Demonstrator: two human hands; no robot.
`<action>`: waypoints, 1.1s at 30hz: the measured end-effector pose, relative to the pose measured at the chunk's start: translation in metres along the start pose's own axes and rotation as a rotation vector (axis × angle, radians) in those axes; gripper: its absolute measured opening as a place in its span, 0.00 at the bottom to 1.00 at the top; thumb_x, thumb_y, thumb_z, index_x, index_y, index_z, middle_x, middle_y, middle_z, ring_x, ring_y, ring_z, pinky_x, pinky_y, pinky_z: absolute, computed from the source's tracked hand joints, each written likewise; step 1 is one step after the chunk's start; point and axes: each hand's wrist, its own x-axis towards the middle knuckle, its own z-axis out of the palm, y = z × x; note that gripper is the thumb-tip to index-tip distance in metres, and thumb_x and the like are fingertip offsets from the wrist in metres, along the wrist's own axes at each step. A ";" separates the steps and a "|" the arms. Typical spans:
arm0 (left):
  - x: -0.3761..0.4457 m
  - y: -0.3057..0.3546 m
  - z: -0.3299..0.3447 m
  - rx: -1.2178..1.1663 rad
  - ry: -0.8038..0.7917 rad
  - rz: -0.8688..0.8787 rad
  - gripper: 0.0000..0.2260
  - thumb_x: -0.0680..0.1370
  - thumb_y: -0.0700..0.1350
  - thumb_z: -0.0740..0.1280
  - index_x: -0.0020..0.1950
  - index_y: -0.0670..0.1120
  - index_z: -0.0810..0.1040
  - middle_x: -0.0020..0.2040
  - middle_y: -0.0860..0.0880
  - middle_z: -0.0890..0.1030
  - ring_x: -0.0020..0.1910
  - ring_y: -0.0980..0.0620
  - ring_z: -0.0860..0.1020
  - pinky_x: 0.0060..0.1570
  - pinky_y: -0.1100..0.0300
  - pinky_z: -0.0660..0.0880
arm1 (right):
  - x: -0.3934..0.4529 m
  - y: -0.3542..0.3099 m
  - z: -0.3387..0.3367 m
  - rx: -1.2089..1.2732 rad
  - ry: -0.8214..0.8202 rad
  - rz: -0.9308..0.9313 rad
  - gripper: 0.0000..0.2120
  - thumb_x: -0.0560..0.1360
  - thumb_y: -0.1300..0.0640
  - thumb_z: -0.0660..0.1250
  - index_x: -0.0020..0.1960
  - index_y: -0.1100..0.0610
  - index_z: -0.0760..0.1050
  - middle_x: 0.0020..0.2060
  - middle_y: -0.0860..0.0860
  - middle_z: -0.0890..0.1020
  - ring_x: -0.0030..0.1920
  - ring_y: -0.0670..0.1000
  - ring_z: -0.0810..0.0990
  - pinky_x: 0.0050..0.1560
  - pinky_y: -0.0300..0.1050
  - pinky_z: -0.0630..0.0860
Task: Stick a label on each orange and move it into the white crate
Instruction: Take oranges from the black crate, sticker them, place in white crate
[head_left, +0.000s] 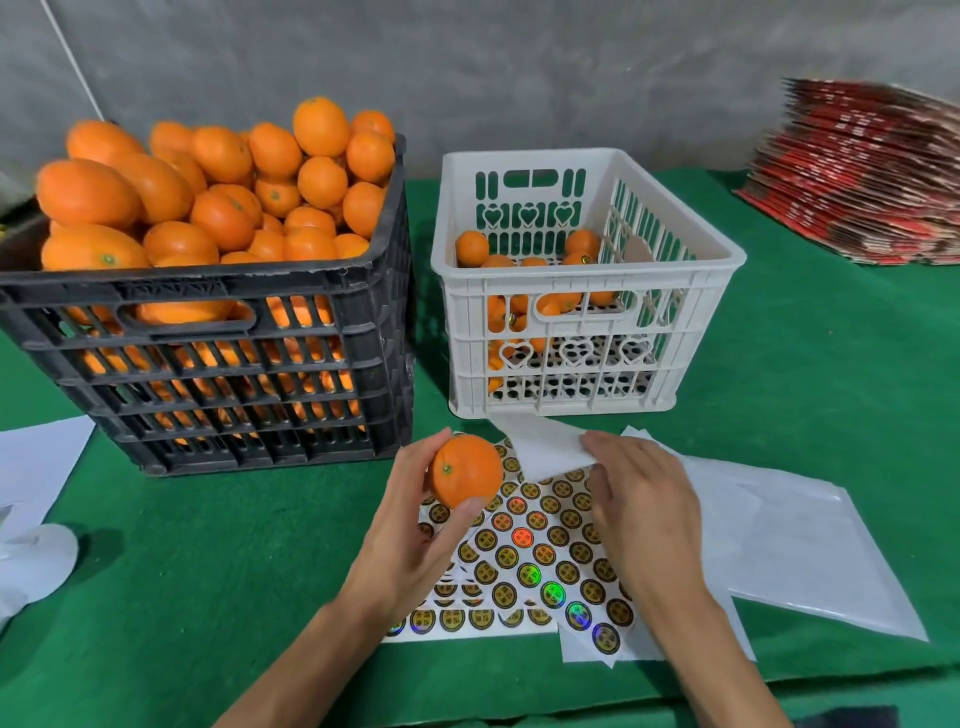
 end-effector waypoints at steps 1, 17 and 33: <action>-0.001 -0.002 0.000 0.014 -0.021 -0.004 0.30 0.80 0.64 0.69 0.79 0.61 0.64 0.72 0.61 0.68 0.66 0.57 0.76 0.54 0.69 0.79 | -0.001 0.007 -0.004 -0.031 0.018 0.008 0.19 0.71 0.72 0.72 0.59 0.60 0.84 0.54 0.53 0.87 0.53 0.56 0.83 0.60 0.53 0.78; 0.000 -0.008 -0.001 0.154 -0.039 -0.067 0.28 0.77 0.73 0.64 0.75 0.70 0.62 0.68 0.70 0.68 0.61 0.65 0.77 0.52 0.57 0.83 | -0.030 0.046 -0.073 -0.252 -0.327 0.442 0.40 0.74 0.69 0.62 0.83 0.56 0.53 0.82 0.57 0.55 0.81 0.59 0.54 0.81 0.55 0.52; 0.001 -0.010 0.000 -0.057 0.086 -0.196 0.27 0.77 0.69 0.69 0.74 0.65 0.67 0.65 0.53 0.80 0.58 0.52 0.84 0.59 0.47 0.82 | -0.048 -0.071 0.032 -0.019 -0.683 -0.285 0.41 0.82 0.33 0.34 0.83 0.59 0.56 0.83 0.54 0.54 0.83 0.52 0.45 0.79 0.57 0.31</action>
